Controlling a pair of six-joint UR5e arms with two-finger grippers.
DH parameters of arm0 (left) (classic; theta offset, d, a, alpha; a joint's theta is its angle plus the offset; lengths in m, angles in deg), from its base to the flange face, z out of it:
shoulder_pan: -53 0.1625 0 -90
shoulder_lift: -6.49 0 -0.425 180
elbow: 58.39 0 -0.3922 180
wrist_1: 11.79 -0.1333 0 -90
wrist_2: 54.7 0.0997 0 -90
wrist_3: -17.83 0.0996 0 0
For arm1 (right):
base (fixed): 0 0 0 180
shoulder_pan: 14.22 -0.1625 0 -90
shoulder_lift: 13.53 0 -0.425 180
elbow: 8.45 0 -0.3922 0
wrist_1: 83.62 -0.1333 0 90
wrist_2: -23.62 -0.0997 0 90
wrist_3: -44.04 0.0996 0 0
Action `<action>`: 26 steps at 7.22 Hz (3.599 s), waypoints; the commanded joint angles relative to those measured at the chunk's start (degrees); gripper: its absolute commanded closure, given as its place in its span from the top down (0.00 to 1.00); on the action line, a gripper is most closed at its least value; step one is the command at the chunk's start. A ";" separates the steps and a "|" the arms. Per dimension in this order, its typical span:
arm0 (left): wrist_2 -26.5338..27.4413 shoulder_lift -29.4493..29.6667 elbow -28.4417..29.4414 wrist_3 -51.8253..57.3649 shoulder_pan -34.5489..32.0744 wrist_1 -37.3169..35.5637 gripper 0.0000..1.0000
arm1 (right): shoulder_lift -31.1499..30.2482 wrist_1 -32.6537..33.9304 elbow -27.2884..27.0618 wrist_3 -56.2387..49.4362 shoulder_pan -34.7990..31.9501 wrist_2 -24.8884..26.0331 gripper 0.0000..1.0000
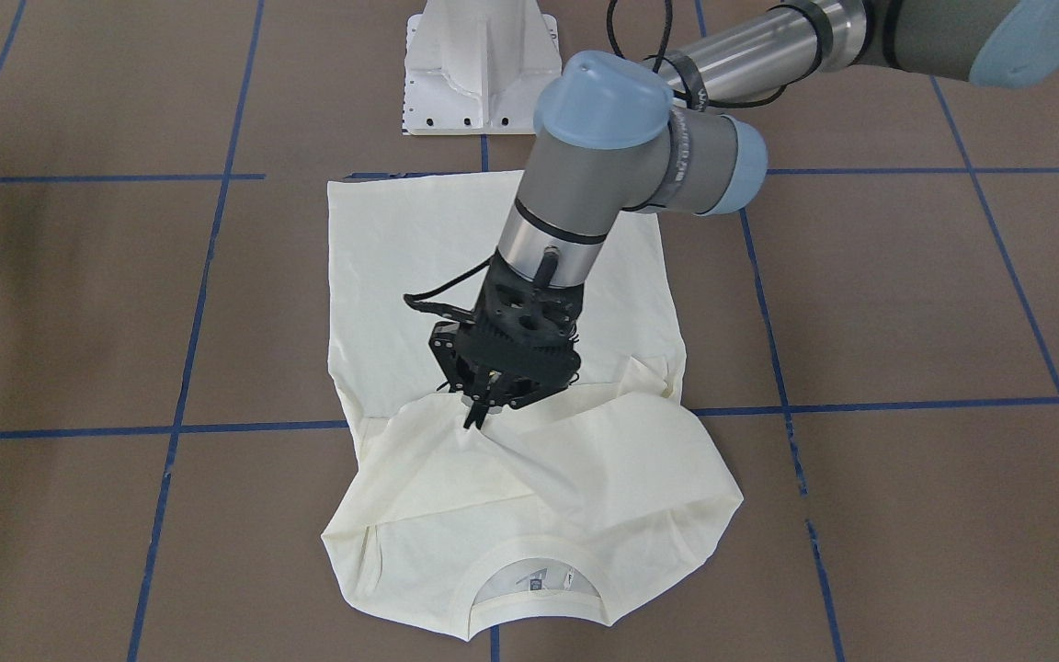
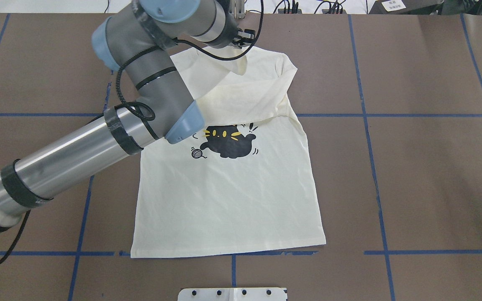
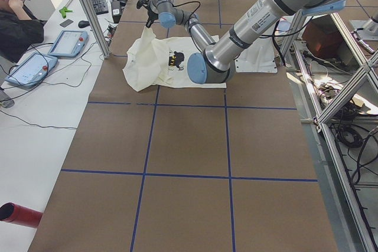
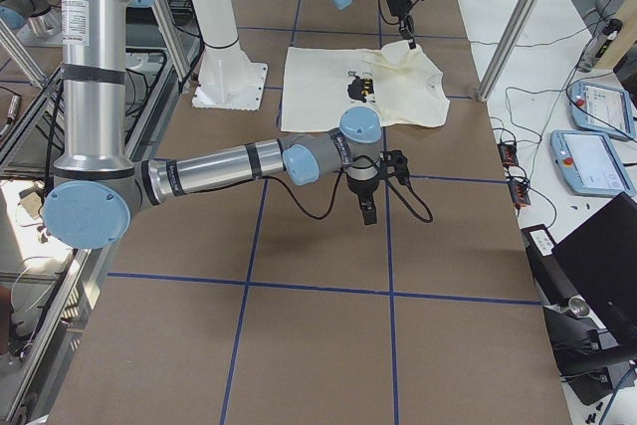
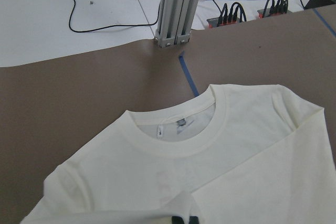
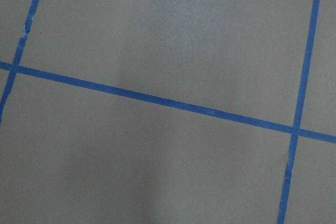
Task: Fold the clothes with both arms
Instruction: 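Grasp the other sleeve cuff with the left gripper and fold it across the chest, then withdraw the left gripper while the right gripper reaches to the folded sleeve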
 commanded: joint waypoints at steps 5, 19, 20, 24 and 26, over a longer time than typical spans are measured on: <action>9.31 -4.50 3.18 7.75 13.21 20.66 1.00 | 0.47 -0.01 -0.01 0.53 0.00 0.04 1.00; -9.57 -30.70 -29.16 22.94 -4.37 -2.86 1.00 | 42.80 12.64 11.46 32.79 32.86 29.63 0.92; -10.80 -30.70 -29.16 22.77 -4.89 -2.86 1.00 | 48.75 13.43 18.99 33.13 33.83 29.92 0.89; -14.86 -38.70 -28.72 27.15 -14.65 -3.12 1.00 | 54.35 15.89 26.36 34.99 39.11 35.97 0.86; -14.95 -38.61 -28.72 26.46 -14.57 -3.03 1.00 | 54.44 17.74 26.70 32.71 43.30 41.40 0.77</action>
